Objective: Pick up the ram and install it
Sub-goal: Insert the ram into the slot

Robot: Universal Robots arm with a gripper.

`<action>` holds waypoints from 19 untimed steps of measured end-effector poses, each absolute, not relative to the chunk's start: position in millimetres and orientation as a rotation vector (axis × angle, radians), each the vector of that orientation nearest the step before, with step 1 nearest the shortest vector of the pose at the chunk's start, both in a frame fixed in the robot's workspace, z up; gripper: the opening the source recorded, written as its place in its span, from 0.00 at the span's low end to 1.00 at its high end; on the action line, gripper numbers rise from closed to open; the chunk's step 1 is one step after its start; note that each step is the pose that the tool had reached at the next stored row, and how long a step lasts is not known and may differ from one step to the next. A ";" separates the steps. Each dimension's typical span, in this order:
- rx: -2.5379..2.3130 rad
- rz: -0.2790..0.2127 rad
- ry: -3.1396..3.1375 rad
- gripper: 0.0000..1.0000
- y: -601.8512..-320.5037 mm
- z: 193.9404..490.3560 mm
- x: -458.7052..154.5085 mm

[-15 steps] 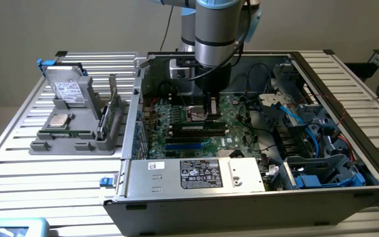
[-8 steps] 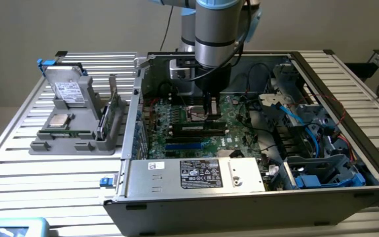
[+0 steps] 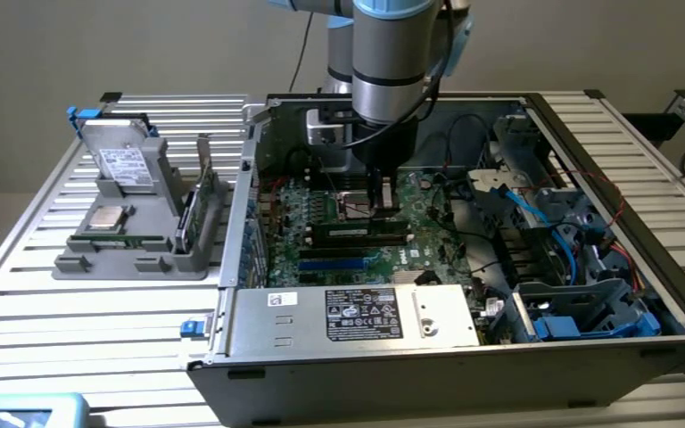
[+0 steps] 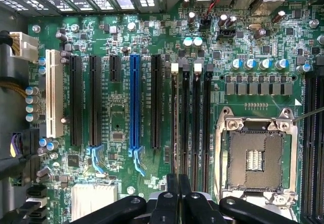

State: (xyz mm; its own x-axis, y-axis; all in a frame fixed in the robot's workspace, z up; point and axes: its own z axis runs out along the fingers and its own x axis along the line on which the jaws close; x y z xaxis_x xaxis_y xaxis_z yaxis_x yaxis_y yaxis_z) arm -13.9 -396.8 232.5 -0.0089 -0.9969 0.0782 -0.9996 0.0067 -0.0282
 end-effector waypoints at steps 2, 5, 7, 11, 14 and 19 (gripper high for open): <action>2.187 0.117 -2.202 0.12 -396.8 232.3 -14.0; 2.188 0.117 -2.201 0.12 -396.6 231.6 -14.4; 2.189 0.117 -2.200 0.12 -396.5 231.1 -14.6; 2.189 0.117 -2.200 0.12 -396.3 230.7 -14.9; 2.189 0.117 -2.200 0.12 -396.3 230.7 -15.1; 2.189 0.118 -2.201 0.12 -396.3 230.7 -15.7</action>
State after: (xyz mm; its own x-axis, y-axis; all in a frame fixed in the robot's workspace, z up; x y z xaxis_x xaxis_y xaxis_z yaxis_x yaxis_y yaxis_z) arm -15.7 -396.3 230.7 -0.0064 -0.9969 0.0785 -0.9996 0.0041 -0.0293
